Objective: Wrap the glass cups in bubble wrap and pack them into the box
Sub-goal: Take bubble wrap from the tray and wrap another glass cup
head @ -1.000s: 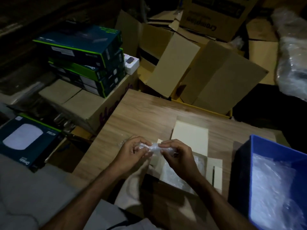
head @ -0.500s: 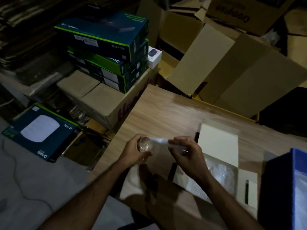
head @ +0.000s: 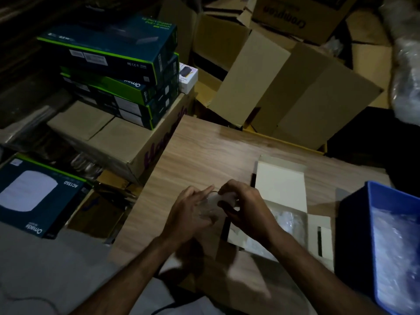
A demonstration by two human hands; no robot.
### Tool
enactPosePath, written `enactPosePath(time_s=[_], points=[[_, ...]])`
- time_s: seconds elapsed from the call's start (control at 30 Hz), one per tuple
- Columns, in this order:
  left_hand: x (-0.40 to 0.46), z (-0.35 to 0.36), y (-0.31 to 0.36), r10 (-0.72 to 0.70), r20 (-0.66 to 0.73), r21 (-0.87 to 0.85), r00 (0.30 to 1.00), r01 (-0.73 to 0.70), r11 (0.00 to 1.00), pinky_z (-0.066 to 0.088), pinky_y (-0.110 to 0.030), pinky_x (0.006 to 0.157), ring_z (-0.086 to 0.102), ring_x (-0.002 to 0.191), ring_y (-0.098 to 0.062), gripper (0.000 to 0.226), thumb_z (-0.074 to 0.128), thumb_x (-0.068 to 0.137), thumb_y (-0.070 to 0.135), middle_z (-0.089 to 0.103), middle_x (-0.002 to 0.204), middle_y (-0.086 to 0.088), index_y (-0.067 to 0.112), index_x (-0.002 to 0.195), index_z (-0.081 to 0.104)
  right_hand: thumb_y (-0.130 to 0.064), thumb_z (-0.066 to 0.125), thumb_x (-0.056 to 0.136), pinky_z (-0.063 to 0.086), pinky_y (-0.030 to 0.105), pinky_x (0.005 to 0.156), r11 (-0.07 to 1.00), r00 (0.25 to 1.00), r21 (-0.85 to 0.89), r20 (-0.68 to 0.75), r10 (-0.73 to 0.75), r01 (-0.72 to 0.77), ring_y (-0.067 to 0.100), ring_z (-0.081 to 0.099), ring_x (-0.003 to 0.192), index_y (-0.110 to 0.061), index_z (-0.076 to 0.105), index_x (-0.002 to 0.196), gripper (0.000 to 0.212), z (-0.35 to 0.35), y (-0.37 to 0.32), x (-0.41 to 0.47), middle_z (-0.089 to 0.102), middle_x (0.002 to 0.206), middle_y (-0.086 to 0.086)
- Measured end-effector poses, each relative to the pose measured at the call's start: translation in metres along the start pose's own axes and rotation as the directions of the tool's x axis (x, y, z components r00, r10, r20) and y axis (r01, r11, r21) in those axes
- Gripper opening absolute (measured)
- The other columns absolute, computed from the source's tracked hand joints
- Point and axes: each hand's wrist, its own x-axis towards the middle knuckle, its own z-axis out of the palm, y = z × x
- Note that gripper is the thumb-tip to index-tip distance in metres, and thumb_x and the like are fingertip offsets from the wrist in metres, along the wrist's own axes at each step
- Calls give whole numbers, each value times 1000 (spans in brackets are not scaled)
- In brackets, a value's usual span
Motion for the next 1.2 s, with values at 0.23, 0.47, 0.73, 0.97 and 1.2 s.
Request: enactPosePath(time_s=[0.23,0.47,0.73,0.97,1.2], points=[[6,12,48,20,4,-70,1000,-20,997,55,-18,82,63,100,1,72,86,63,52,66,113,15,29,128,66,-14,57,94,54,24,86,987,983,101,144,113,-128,4,53,106,-21,67,116,25,-38,4,-29,48,115,-1],[6,45,77,70,58,-198,996,-57,979,60,-30,76,68,97,-2,65,94,59,41,71,107,16,25,117,72,-23,67,93,55,27,74,983,985,-81,34,167,-164,3,66,85,-27,78,96,12,-77,9,-47,74,93,-13],[6,76,106,129,98,-250,987,-101,963,59,-20,79,65,103,0,64,95,60,33,70,112,16,23,118,71,-45,88,66,48,25,60,919,927,-157,-163,338,-362,3,54,75,-32,62,84,34,-86,45,-77,56,84,-14],[23,104,107,185,230,-202,955,-139,969,56,-14,82,58,101,-2,69,97,57,25,51,109,8,25,121,70,-22,86,80,61,50,57,813,832,265,-63,552,-519,19,73,60,-10,64,78,25,-84,81,-99,70,77,7],[41,114,94,-10,448,-32,894,27,999,55,-16,65,67,80,-6,69,95,63,42,67,104,7,28,125,68,-26,79,87,55,27,54,872,838,103,-242,489,-479,5,67,59,-19,58,78,24,-35,106,-119,64,79,-5]])
